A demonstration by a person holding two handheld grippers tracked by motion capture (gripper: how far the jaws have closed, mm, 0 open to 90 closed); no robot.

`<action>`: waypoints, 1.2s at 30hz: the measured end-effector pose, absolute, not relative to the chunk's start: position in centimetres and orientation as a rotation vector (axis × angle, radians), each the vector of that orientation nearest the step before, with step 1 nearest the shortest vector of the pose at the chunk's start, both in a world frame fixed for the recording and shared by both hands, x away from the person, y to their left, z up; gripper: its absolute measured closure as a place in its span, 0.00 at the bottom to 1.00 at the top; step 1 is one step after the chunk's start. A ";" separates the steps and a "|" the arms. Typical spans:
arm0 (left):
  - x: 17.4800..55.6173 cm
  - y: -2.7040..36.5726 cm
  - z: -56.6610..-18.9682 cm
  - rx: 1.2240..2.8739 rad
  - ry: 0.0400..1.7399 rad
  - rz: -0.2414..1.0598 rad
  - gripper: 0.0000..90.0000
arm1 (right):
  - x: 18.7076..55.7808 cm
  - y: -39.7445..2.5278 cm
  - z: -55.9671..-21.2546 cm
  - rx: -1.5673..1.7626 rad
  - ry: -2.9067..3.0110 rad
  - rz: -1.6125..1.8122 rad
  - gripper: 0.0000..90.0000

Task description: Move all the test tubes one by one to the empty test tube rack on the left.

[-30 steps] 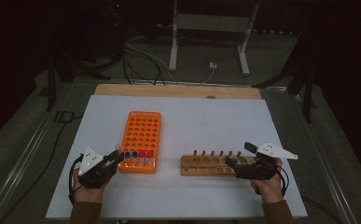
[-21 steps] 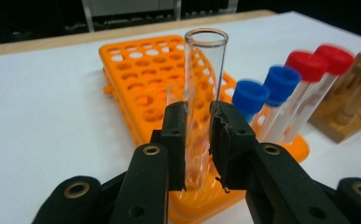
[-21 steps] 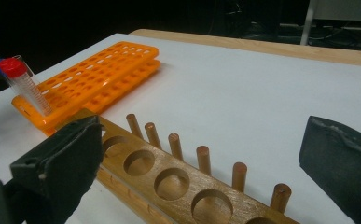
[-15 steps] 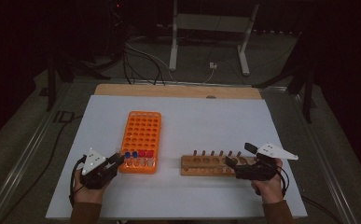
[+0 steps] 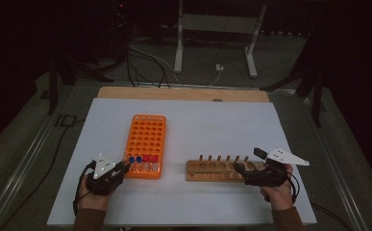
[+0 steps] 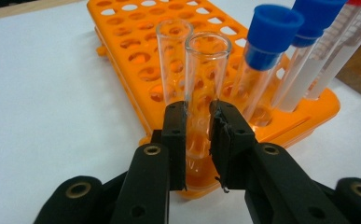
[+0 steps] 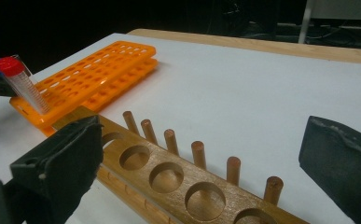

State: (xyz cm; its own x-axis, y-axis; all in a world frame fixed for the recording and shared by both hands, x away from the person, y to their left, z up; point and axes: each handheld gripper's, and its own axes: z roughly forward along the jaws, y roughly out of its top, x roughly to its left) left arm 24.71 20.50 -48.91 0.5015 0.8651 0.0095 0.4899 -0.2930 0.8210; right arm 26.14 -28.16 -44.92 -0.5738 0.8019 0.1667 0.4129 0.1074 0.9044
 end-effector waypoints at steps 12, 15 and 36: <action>24.7 20.4 -49.0 1.958 1.121 0.589 0.84 | 26.0 -28.2 -44.9 1.176 2.020 1.454 0.00; 24.7 20.6 -48.9 1.952 1.112 0.574 0.79 | 26.1 -28.3 -44.9 1.178 2.016 1.454 0.00; 23.4 23.4 -45.4 1.643 1.030 0.586 0.39 | 26.0 -28.8 -45.1 1.166 1.974 1.459 0.00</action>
